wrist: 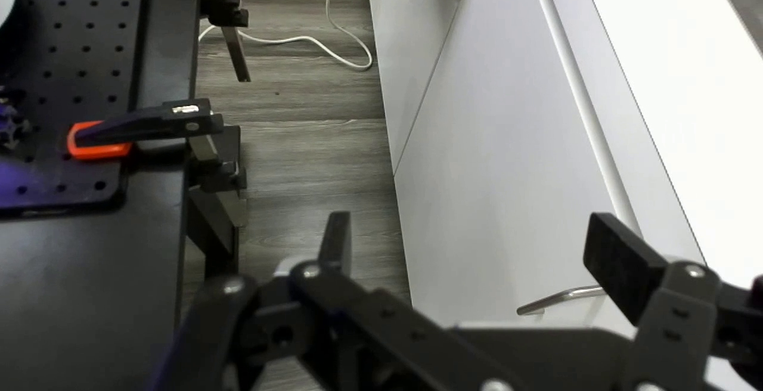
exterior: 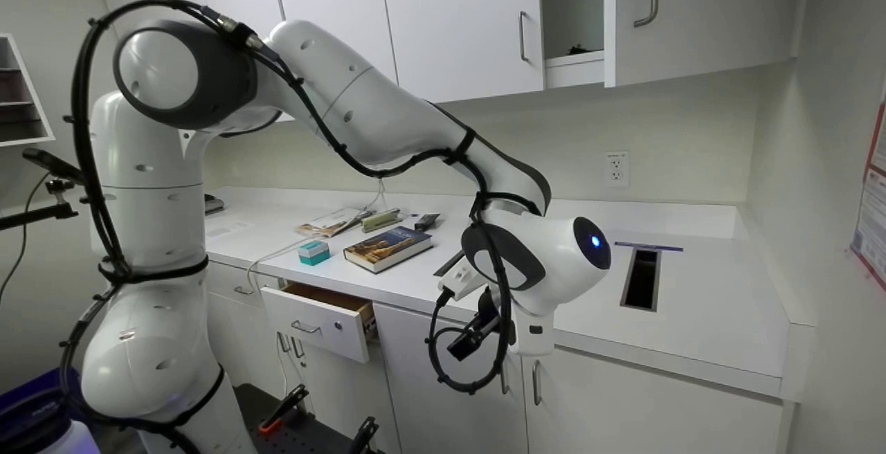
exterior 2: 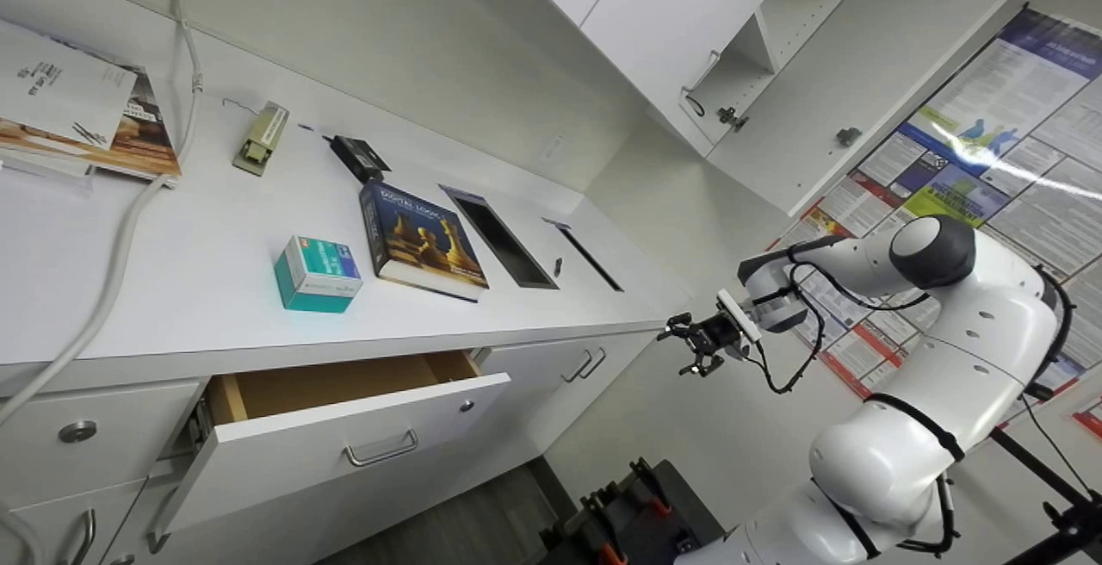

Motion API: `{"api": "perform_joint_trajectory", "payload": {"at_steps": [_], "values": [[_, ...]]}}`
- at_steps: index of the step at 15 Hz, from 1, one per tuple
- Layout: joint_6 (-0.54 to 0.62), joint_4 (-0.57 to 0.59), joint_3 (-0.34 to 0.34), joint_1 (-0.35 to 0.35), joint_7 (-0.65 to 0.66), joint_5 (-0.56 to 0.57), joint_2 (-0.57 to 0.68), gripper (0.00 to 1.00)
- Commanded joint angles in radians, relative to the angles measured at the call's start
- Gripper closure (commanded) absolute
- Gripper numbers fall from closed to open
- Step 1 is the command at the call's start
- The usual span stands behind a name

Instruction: Open the rightmost lower cabinet door

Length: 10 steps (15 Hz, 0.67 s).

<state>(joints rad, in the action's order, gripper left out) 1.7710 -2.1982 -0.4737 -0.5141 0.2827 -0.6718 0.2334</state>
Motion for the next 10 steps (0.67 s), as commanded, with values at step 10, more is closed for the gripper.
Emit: {"api": "perform_joint_trajectory", "payload": {"at_steps": [10], "values": [[0.192,-0.137,-0.047,-0.009,0.165,-0.333,-0.015,0.00]]}}
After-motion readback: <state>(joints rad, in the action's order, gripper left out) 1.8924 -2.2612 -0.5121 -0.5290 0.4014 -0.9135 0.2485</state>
